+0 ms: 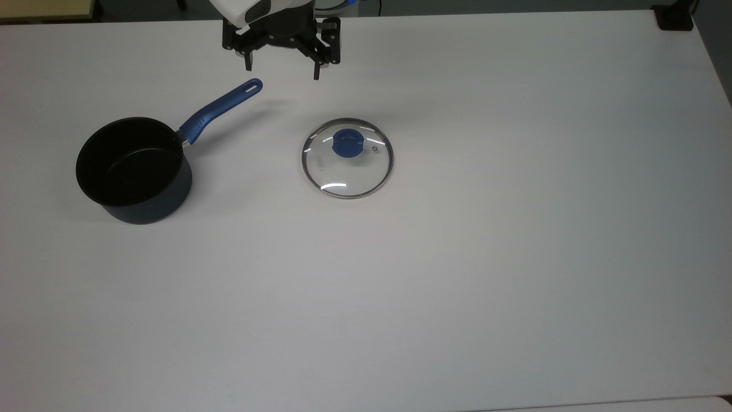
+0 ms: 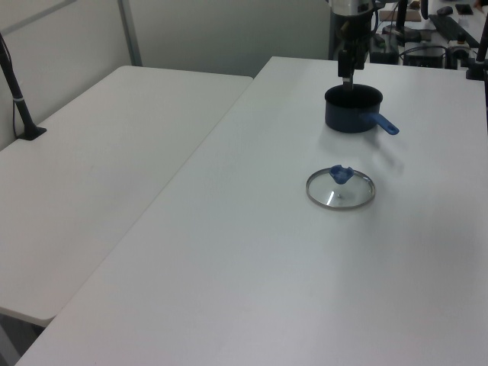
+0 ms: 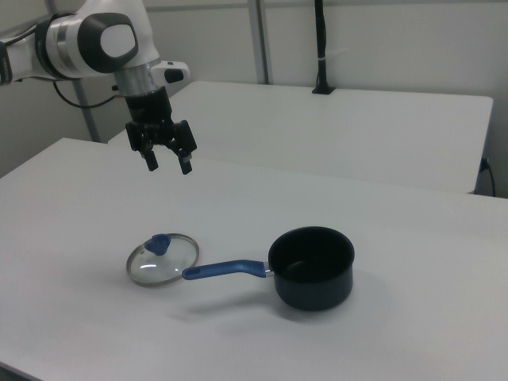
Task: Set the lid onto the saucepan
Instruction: 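Move the gripper over the glass lid's blue knob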
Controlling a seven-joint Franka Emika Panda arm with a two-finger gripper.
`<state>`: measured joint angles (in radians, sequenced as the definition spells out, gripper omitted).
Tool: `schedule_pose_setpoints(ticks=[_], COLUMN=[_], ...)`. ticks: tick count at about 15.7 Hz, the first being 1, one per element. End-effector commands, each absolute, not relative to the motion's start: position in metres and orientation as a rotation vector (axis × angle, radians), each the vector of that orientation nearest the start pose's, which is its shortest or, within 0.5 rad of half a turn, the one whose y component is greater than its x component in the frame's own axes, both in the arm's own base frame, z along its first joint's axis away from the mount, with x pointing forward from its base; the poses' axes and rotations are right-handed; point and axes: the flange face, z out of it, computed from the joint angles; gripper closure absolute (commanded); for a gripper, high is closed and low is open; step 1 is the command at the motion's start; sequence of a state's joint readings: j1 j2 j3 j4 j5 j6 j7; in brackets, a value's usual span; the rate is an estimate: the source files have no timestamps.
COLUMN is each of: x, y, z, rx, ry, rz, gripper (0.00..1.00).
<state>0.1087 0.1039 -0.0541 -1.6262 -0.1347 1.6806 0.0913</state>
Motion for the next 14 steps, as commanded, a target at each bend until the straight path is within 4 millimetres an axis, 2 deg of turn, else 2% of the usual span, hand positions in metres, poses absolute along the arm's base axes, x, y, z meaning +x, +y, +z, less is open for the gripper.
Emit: schedule_pose_setpoints(ticks=[1,11,14], x=[0.597,0.596,0.580], y=[0.019,0.022,0.030], z=[0.541,0.536,0.514], rx=[-3.259,-3.259,-3.258], ry=[0.024,0.014,-0.038], rz=[-0.017,0.000,0.064], gripper=[0.00,0.00,0.00])
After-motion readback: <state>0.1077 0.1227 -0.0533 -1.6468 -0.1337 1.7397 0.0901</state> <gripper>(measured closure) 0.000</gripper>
